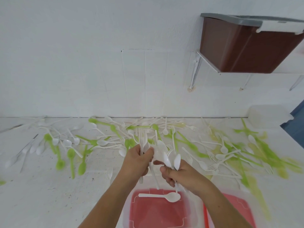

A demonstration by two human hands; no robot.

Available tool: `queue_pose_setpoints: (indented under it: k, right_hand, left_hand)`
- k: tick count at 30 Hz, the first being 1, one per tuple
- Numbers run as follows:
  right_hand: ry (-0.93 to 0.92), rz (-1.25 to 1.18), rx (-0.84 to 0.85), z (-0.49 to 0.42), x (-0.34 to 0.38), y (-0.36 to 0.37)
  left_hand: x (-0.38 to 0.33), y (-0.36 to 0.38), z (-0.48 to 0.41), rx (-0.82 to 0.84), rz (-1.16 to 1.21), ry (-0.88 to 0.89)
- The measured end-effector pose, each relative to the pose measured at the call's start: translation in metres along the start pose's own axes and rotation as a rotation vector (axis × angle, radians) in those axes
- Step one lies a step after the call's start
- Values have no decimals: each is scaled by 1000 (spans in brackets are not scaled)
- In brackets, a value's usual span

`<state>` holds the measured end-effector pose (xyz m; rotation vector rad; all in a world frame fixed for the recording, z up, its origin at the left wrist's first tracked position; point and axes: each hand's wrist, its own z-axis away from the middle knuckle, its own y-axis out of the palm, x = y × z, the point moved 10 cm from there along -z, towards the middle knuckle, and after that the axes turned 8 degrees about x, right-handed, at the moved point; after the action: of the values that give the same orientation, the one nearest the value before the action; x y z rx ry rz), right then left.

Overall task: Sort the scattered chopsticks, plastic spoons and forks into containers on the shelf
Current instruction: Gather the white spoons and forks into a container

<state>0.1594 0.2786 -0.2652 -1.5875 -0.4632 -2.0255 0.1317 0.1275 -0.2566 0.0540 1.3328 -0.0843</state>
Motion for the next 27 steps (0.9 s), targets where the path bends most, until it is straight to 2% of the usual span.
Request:
queue_pose_setpoints:
  k: [7,10,13,16,21,27]
  right_hand:
    - [-27,-260,-130,4,-9,-13]
    - [8,-112,-229,5,-10,-20]
    - [50,86,-443,9,-10,-33]
    - [38,149,-581,11,-10,-36]
    - [35,107,-575,7,-13,-21]
    - [-22,47,-546,3,-6,-9]
  left_hand:
    - [-2,-11,-5,33,-6,9]
    - [5,-9,-7,75,33,-17]
    - [10,2,-7,147,227,-44]
    - [17,8,-7,127,291,-60]
    - [32,6,-6,-56,259,-99]
    - [24,6,-1,-191,299,-26]
